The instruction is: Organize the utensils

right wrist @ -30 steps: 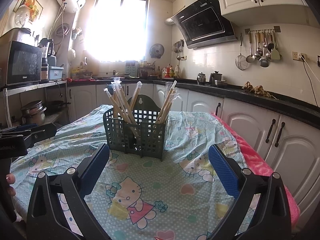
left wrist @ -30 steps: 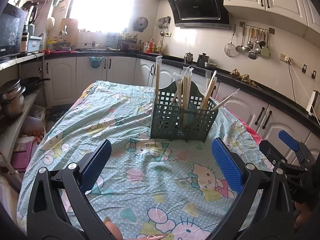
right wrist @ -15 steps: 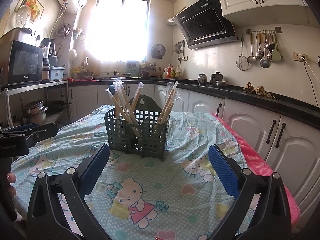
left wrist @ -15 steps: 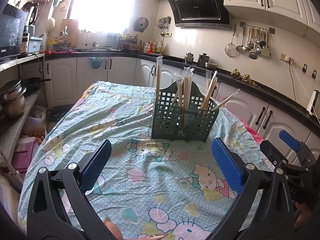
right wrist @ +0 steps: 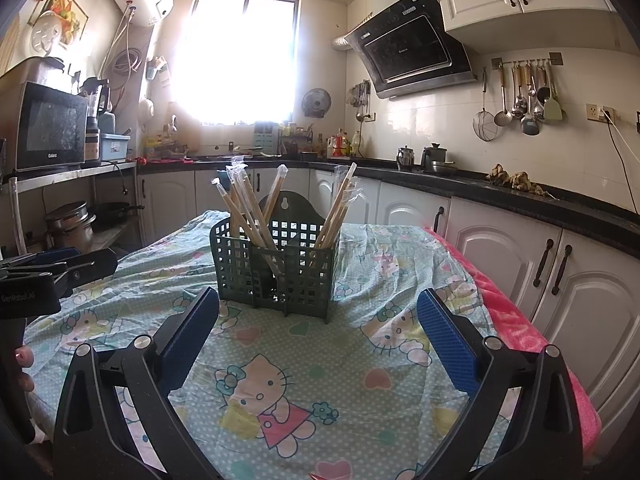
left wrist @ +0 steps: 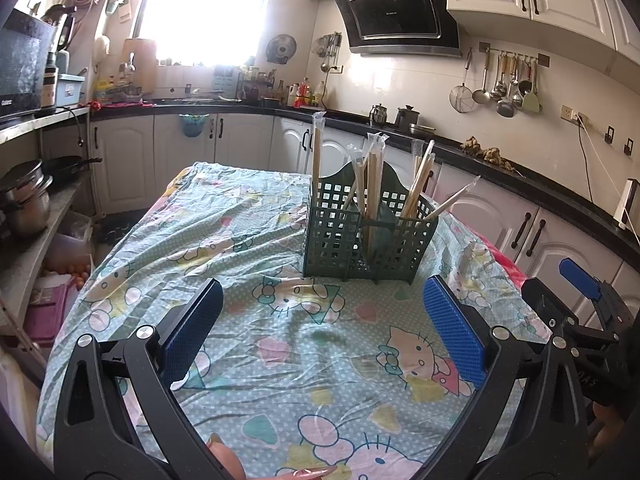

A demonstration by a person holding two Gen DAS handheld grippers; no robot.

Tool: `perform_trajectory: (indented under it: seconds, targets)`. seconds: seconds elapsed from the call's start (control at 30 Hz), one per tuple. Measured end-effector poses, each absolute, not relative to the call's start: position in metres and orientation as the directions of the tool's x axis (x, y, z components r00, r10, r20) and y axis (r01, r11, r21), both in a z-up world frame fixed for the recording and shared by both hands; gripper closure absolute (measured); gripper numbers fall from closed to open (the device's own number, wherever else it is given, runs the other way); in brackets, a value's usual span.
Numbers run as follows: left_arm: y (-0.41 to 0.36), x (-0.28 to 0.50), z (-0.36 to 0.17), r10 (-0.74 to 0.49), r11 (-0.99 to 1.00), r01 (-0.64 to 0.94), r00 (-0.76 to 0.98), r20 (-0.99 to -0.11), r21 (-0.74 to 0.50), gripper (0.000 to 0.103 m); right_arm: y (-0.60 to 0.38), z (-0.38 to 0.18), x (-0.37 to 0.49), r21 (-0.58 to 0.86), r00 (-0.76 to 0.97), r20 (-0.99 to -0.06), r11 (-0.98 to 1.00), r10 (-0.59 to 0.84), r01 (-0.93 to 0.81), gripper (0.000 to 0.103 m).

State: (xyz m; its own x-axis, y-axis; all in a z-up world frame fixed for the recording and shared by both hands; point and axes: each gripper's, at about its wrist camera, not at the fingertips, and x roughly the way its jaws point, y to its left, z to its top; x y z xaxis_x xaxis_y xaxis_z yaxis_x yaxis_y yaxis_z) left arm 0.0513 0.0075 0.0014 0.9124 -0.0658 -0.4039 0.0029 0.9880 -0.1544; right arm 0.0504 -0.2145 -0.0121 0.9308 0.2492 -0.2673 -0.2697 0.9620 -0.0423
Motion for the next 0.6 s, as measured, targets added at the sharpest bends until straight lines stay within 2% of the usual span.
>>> perform_trajectory:
  seconds: [0.33,0.6]
  targets:
    - [0.003,0.054,-0.003,-0.064,0.988,-0.003,0.902,-0.428,-0.153,0.011,-0.215,-0.012,0.051,-0.041,0.932,-0.269,0.963,0.245,-0.265,0.006]
    - [0.018,0.063,-0.004,0.005,0.985,-0.084,0.883,-0.470,-0.147,0.011,-0.225,-0.008,0.058,-0.014,0.938,-0.273,0.974,0.213,-0.225,0.006]
